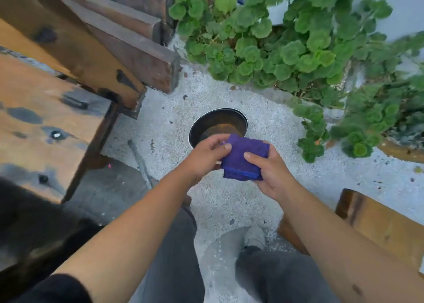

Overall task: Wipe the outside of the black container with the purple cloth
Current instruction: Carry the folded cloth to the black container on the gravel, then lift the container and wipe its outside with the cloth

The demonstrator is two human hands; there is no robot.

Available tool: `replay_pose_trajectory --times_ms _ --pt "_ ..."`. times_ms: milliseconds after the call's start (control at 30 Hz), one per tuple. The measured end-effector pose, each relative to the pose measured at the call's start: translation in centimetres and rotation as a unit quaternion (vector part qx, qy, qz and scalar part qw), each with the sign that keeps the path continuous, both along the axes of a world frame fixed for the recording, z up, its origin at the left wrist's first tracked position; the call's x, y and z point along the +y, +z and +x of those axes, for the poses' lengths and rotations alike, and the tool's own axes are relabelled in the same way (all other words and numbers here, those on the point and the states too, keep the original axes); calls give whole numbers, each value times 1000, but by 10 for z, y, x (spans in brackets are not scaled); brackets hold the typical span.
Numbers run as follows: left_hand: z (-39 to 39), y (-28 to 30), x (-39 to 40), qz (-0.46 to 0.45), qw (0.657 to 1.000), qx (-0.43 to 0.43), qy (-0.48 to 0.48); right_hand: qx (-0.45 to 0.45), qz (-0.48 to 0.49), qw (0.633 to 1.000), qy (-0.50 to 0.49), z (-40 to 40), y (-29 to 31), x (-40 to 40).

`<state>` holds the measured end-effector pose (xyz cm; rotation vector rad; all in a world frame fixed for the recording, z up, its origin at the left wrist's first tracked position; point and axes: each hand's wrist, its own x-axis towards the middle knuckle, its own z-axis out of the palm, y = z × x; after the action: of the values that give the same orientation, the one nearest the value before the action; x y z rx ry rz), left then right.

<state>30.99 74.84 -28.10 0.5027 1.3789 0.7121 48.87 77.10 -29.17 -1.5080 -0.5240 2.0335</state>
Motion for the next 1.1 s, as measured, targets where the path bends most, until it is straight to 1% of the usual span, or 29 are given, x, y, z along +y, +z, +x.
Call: replay_pose_trajectory --times_ms 33,67,100,133,167,200,233,267,300,333,367,400,433,533,600,700,767,867,933,967,1033,1100 --pt "-1 -34 12 -15 1000 15 18 -3 6 1000 -19 1 -28 11" --pt "-1 -67 22 -29 998 50 31 -10 13 999 -33 4 -53 21" --pt "1 -103 31 -32 994 105 15 -16 19 998 -49 7 -80 31" --pt "7 -138 41 -21 986 162 -38 -20 26 997 -65 12 -108 43" --pt "16 -173 48 -5 972 206 -111 -19 34 996 -80 17 -137 54" --pt "25 -201 52 15 952 241 -186 -17 43 995 -89 21 -160 66" --pt "33 -225 56 40 924 281 -255 -14 53 994 -95 25 -180 78" --pt "41 -247 58 63 886 335 -313 -9 68 993 -96 28 -200 91" --pt "47 -265 59 88 837 404 -357 -9 84 992 -95 30 -216 102" --pt "51 -282 59 111 789 466 -385 -10 102 991 -91 30 -231 113" --pt "53 -298 58 130 755 507 -395 -7 117 989 -87 28 -245 123" --pt "55 -311 57 147 734 528 -402 -3 133 987 -85 24 -257 132" --pt "54 -319 58 166 725 529 -410 4 148 985 -85 20 -266 140" --pt "41 -327 76 221 716 526 -402 40 197 976 -79 4 -276 163" --pt "22 -322 95 249 721 528 -373 42 229 970 -67 -12 -272 172" --pt "-16 -308 112 235 764 501 -332 72 226 967 -97 -27 -265 176" --pt "-41 -303 120 223 786 485 -312 70 224 967 -104 -33 -263 175" --pt "-79 -294 124 207 839 437 -248 31 260 961 -85 -44 -263 177" --pt "-105 -294 122 212 878 381 -196 -2 308 950 -56 -51 -266 179" --pt "-116 -295 118 216 898 346 -162 -30 342 938 -35 -57 -267 179" --pt "-135 -300 108 211 933 276 -100 -112 418 901 18 -69 -269 176" --pt "-144 -309 98 214 946 238 -56 -200 486 847 78 -86 -273 170"
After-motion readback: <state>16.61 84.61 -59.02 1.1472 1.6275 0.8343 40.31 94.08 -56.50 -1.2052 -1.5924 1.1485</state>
